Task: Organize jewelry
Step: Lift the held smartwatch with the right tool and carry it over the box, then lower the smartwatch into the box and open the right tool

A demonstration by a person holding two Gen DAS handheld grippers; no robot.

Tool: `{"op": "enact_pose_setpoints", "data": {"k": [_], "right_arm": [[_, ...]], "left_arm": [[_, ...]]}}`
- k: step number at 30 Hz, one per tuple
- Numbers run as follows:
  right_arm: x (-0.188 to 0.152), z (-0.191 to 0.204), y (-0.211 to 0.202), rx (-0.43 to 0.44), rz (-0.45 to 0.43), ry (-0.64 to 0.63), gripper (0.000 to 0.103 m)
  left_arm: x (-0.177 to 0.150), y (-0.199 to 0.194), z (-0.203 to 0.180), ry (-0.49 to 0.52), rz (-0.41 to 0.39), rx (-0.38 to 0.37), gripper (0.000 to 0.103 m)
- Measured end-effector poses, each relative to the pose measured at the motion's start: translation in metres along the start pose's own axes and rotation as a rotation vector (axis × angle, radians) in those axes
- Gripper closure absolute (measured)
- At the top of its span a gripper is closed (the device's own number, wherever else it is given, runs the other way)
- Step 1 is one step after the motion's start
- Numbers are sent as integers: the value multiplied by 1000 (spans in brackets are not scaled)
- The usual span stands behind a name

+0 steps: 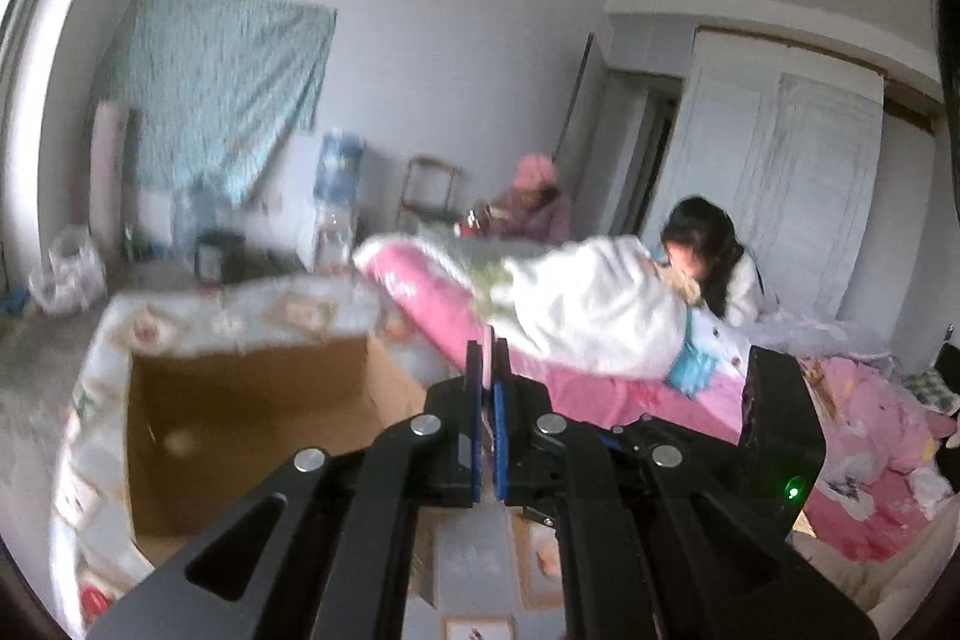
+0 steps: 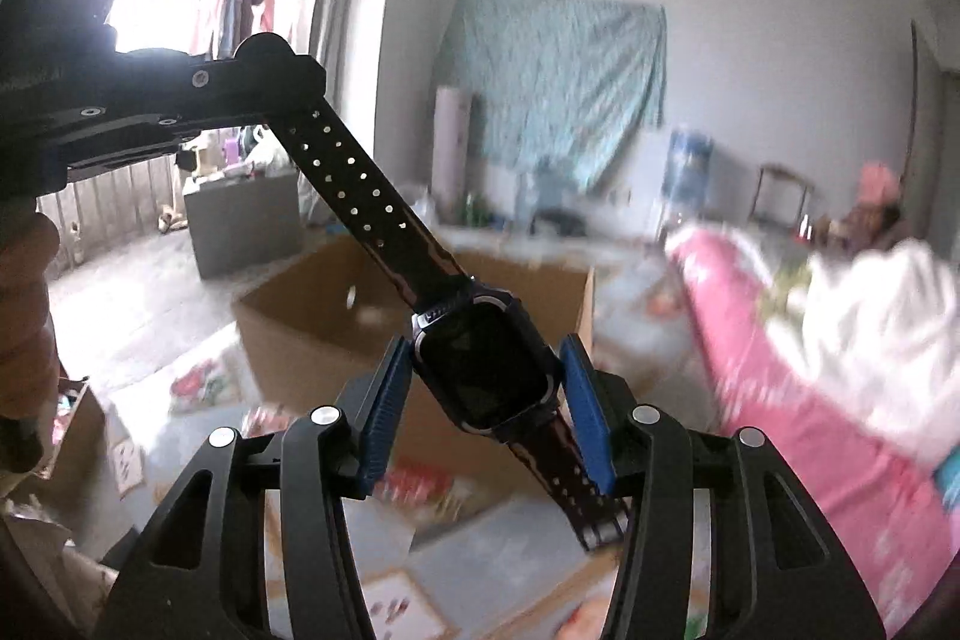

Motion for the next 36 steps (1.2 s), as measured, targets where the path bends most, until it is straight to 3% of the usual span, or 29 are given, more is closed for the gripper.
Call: {"op": "enact_pose_setpoints", "data": {"k": [4, 8, 16, 21, 24, 27, 29, 33, 36], "right_arm": [[24, 1, 44, 45, -10, -75, 56], [25, 7, 101, 123, 70, -110, 56], [-23, 18, 220, 293, 397, -125, 56], [-49, 32, 269, 364, 572, -174, 56], [-60, 51, 279, 389, 631, -226, 56], [-72, 57, 303, 410, 689, -269, 55], [-84, 62, 315, 458, 747, -274, 55], [-103, 58, 320, 432, 848, -269, 52], [-103, 47, 320, 411, 888, -178, 52]], "left_arm": [[21, 7, 26, 20, -31, 71, 101], [24, 29, 75, -13, 10, 159, 101], [-19, 87, 178, -193, 178, 308, 101], [-48, 108, 216, -259, 252, 377, 100], [-56, 112, 236, -281, 285, 417, 98], [-63, 111, 256, -299, 315, 487, 87], [-63, 105, 268, -328, 308, 519, 67], [-62, 86, 277, -344, 258, 534, 63], [-60, 69, 274, -355, 226, 530, 63]]}}
Point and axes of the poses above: each gripper's, at about its wrist camera, not at the fingertips, and y roughly the way its jaws point, z to its left, x to its top, the point moved 8 cm from there along y, roughly the way its jaws point, and after that the axes turned 7 degrees about -z, right-handed, at the moved point
